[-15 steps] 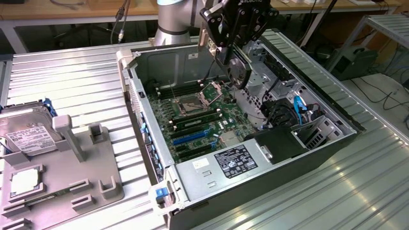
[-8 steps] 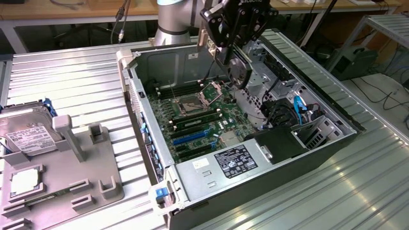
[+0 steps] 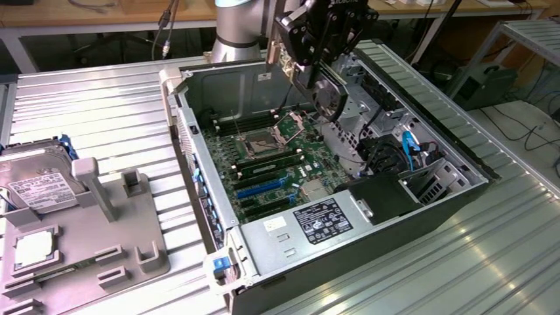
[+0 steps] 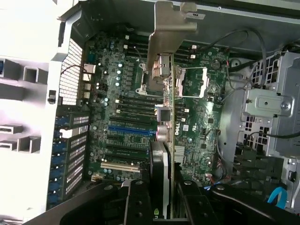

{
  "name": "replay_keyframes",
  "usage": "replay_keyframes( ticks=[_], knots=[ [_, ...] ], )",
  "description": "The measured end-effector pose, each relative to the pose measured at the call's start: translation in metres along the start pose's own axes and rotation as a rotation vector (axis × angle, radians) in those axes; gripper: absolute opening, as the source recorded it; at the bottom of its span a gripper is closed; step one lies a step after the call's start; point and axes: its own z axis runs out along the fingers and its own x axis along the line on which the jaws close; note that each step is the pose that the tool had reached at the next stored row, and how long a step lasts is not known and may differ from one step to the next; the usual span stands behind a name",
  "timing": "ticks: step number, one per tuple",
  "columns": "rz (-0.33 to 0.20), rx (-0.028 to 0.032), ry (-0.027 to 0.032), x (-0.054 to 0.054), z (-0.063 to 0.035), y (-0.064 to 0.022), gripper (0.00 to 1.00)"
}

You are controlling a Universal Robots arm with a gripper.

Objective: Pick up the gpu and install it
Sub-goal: 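Insert the gpu into the slot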

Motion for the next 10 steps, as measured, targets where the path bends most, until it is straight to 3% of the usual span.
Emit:
replay_keyframes(
  ticks=[10],
  knots=[
    [-0.118, -0.0027, 0.0050, 0.0000, 0.0000, 0.0000, 0.28]
  ],
)
